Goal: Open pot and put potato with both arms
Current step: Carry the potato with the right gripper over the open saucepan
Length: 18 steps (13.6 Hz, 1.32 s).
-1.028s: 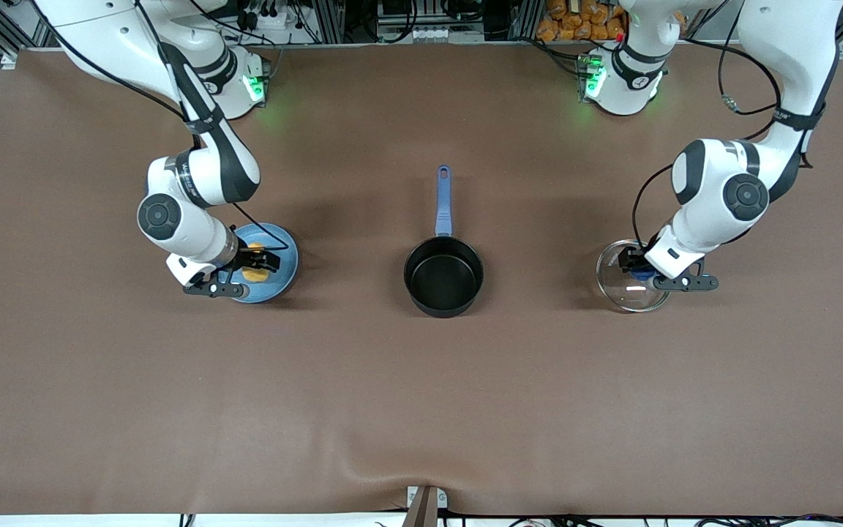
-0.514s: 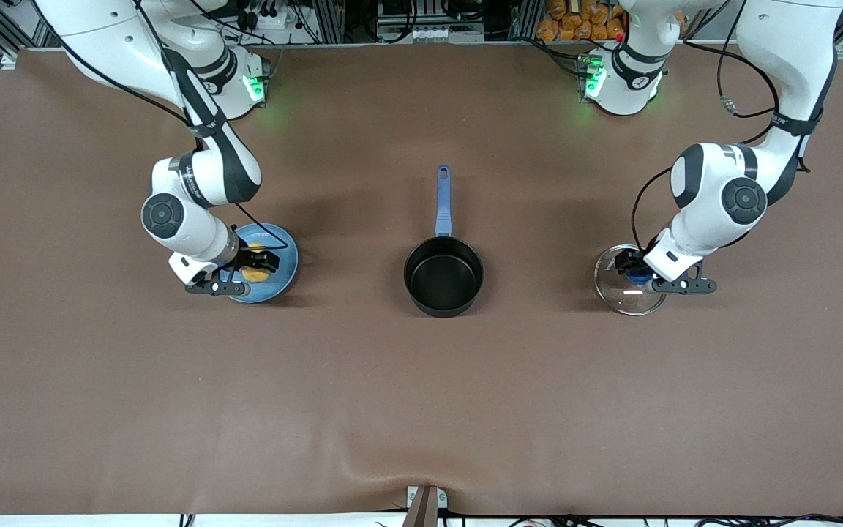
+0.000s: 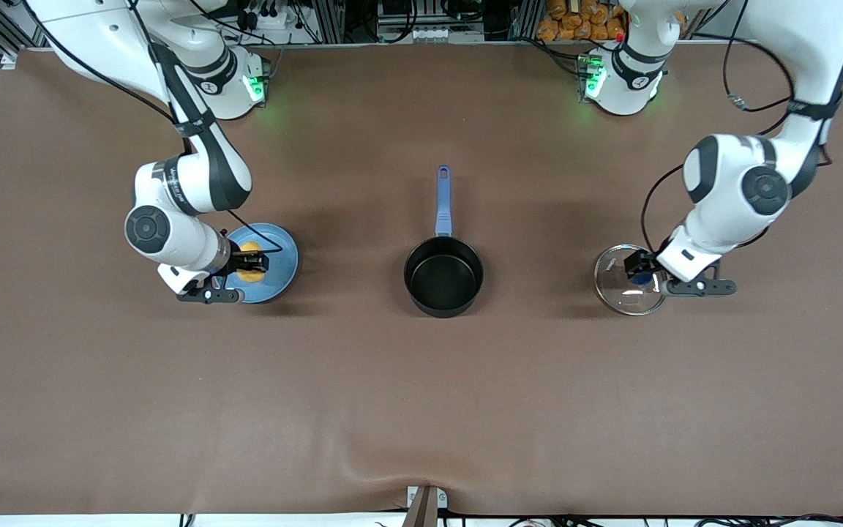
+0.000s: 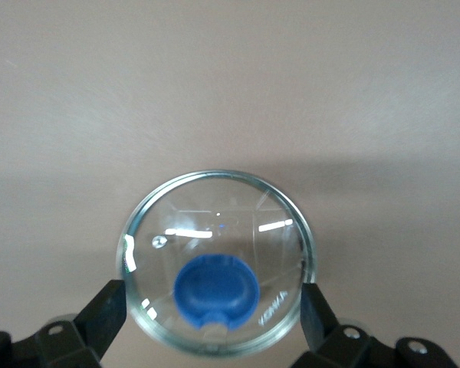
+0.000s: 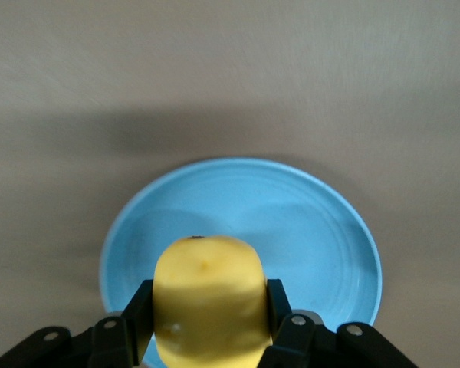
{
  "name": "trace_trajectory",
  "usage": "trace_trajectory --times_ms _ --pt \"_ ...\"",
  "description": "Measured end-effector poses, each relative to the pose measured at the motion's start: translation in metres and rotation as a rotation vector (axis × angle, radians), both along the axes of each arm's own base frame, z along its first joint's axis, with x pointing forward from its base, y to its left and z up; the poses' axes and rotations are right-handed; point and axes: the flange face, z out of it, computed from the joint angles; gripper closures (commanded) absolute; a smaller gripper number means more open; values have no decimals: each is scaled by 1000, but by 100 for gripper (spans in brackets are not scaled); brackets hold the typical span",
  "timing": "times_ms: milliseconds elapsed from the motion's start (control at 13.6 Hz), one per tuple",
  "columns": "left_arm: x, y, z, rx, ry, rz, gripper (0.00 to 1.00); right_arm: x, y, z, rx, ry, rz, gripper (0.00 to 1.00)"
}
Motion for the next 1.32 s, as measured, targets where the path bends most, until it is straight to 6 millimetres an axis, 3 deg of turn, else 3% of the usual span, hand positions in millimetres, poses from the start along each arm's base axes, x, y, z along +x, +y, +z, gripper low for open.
trace_trajectory --times_ms 220,367,514,734,881,1028,1321 --pt "19 19 97 22 50 26 0 33 34 70 18 -9 0 100" --pt "27 30 152 27 57 30 0 47 86 123 62 -58 -42 100" --pt "30 33 193 29 38 36 0 48 150 146 118 -77 -94 100" --pt "22 30 254 32 47 33 0 43 246 135 141 -80 -126 100" --pt "15 29 294 33 35 31 0 39 298 122 162 -93 -100 100" --pt "6 25 318 33 21 25 0 34 332 108 172 -95 -111 100" --pt "2 14 327 34 8 6 0 20 374 57 181 -102 -168 100"
